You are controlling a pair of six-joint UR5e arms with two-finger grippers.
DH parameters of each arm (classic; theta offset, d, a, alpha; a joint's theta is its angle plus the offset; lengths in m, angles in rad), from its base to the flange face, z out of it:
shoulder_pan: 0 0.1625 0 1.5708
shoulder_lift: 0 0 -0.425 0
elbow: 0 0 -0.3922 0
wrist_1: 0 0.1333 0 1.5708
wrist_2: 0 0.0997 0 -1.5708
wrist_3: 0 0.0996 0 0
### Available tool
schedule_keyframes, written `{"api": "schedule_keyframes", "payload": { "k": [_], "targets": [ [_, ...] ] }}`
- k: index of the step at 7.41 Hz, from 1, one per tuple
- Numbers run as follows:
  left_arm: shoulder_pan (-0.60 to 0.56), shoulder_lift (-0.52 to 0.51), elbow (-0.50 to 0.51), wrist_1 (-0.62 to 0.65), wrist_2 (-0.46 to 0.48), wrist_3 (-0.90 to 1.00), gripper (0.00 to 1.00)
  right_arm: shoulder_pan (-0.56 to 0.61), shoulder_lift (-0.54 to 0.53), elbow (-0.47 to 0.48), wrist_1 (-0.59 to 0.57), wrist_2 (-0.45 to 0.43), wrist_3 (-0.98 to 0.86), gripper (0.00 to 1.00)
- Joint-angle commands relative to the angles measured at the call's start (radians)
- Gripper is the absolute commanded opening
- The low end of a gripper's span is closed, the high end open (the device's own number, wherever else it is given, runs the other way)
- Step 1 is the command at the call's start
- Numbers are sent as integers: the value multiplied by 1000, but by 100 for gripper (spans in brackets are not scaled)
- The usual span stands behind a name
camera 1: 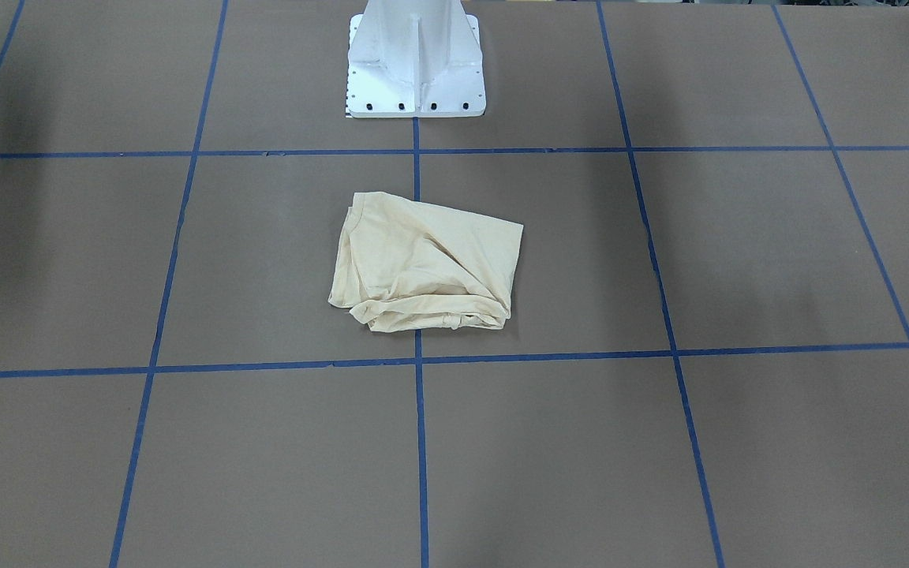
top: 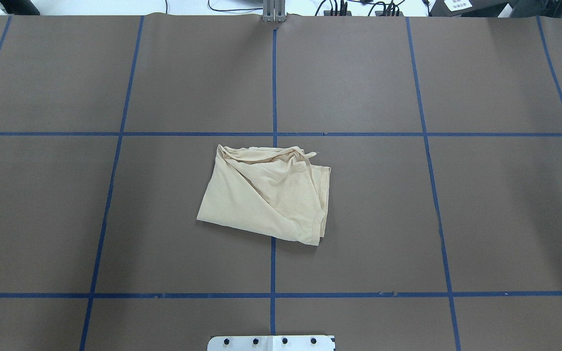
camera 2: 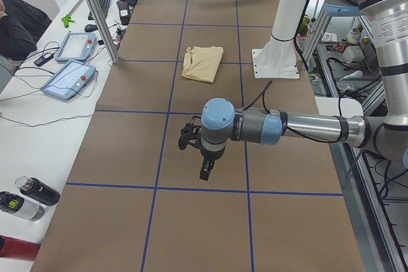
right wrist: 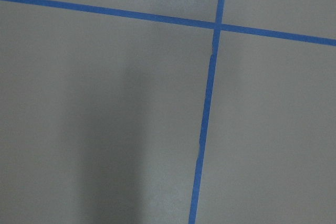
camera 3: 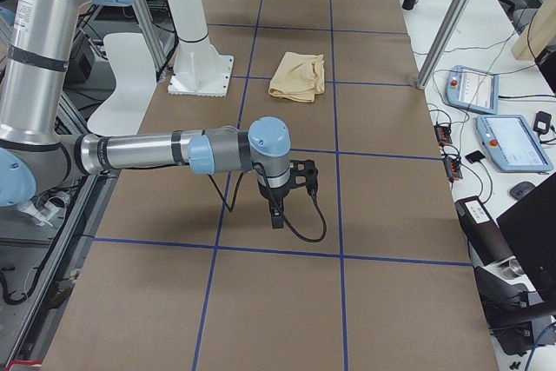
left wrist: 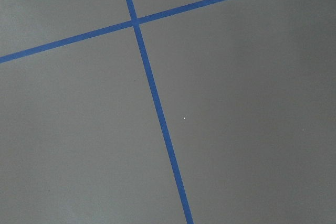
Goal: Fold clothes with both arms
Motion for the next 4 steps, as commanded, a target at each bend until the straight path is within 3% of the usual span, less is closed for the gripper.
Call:
{"api": "schedule_keyframes", "payload": {
  "k": [1,4],
  "targets": [
    [0,5,1,0,0,0,100,0,0,0,2,12,2,100],
    [0,12,-5,0,-5,0,100,0,0,0,8,10,-2,100]
  ]
}}
